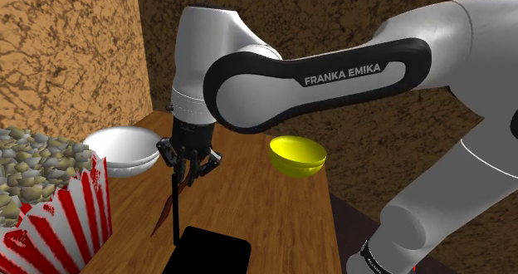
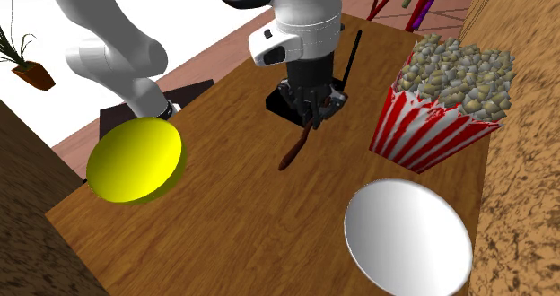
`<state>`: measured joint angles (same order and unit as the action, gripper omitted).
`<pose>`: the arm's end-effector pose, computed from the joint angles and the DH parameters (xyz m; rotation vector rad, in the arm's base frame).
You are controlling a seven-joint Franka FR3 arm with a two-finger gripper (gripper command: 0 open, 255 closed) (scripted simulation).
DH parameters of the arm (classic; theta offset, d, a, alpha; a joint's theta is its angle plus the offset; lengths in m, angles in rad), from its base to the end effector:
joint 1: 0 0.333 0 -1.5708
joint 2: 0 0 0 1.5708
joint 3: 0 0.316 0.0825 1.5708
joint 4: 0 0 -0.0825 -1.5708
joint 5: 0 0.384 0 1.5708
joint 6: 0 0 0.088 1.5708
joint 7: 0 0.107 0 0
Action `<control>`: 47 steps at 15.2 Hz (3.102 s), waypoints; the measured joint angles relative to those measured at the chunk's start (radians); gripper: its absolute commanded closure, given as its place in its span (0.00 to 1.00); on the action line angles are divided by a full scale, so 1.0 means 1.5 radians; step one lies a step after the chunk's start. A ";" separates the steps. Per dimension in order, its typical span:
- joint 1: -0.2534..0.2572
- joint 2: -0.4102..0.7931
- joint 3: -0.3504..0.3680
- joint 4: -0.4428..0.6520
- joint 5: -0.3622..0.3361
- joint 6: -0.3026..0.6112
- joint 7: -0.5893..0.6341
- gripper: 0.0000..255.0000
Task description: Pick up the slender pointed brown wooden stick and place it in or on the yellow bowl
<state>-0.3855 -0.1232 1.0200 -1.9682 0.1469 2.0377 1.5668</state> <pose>0.4310 0.3483 0.5107 -2.6476 1.4222 -0.0523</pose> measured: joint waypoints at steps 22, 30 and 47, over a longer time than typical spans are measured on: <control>0.040 -0.253 -0.241 -0.100 0.156 -0.148 -0.243 1.00; 0.049 -0.369 -0.382 -0.210 0.153 -0.191 -0.380 1.00; 0.020 -0.441 -0.522 -0.340 0.096 -0.175 -0.540 1.00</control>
<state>-0.3555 -0.7850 0.2374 -2.4783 0.2916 1.7750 0.7561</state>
